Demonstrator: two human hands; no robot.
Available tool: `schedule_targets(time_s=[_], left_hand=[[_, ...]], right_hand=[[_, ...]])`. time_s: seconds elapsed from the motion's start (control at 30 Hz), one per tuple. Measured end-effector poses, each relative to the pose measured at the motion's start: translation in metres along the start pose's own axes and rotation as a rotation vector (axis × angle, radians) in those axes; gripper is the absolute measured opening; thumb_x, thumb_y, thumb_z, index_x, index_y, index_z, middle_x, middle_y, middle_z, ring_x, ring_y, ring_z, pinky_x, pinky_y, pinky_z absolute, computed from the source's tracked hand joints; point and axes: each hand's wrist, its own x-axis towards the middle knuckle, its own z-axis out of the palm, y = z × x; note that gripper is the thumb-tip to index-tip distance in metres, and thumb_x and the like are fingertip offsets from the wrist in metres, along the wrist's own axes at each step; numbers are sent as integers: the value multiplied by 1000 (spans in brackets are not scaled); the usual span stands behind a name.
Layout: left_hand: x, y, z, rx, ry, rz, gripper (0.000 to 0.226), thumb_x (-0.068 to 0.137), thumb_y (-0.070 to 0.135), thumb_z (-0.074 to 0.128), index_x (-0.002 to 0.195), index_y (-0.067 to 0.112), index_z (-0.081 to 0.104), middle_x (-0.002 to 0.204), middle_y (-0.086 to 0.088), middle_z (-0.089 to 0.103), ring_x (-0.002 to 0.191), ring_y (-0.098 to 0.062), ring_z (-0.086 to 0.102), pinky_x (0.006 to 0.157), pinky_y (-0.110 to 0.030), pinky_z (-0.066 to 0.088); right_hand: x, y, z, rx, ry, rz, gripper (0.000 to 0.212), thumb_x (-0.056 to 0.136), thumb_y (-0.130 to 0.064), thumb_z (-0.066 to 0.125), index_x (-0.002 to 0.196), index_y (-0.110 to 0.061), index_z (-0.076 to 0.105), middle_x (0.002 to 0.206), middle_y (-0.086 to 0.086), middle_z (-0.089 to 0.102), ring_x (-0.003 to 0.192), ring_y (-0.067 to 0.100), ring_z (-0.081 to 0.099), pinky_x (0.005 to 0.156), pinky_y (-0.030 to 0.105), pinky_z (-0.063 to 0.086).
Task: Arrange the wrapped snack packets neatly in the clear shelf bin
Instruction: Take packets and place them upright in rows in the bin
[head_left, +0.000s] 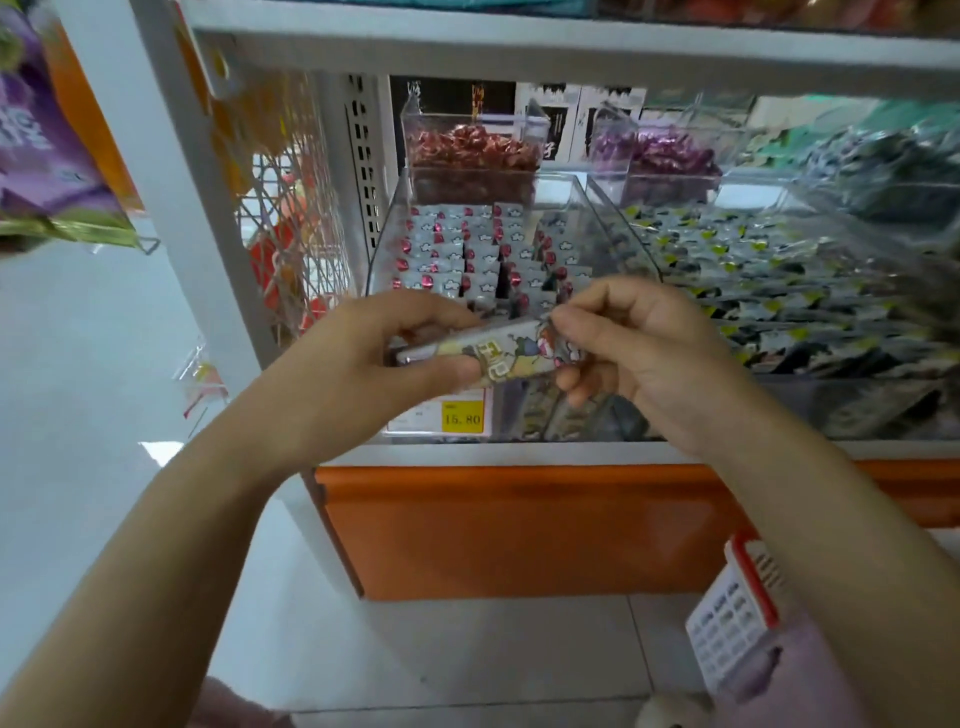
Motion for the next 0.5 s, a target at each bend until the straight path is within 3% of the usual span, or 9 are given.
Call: schedule_targets(time_s=[0.07,0.2,0.4,0.5], left_hand=[[-3,-2,1,-46,27,-55,47,64,56,59,106,36,66,97,22,67,88,6,61,74,-16,49],[-9,-9,3,-235,38,-152,36,67,42,64,100,30,69,96,10,71,75,-3,66,57,-14,50],[-12,-16,3,-667,-35,-313,36,72,28,61,102,11,71,102,-9,73,92,-17,70,65,-14,54],[-11,-16,4,-860,10,-397,34,71,23,60,96,3,71,101,-18,71,92,-20,70,66,-16,55]], right_hand=[[-4,2,-4,13,-20,37,19,70,-19,65,78,-3,59,63,1,65,53,18,66,47,24,54],[-10,6,-6,69,-47,105,16,70,-13,63,78,-1,57,65,5,68,58,23,69,49,25,56],[-12,7,-14,120,-53,178,15,67,-7,62,81,-1,59,69,11,71,66,26,72,52,22,56],[-11,6,-18,135,-48,192,19,67,-4,62,85,2,59,74,14,72,71,28,72,53,21,56]])
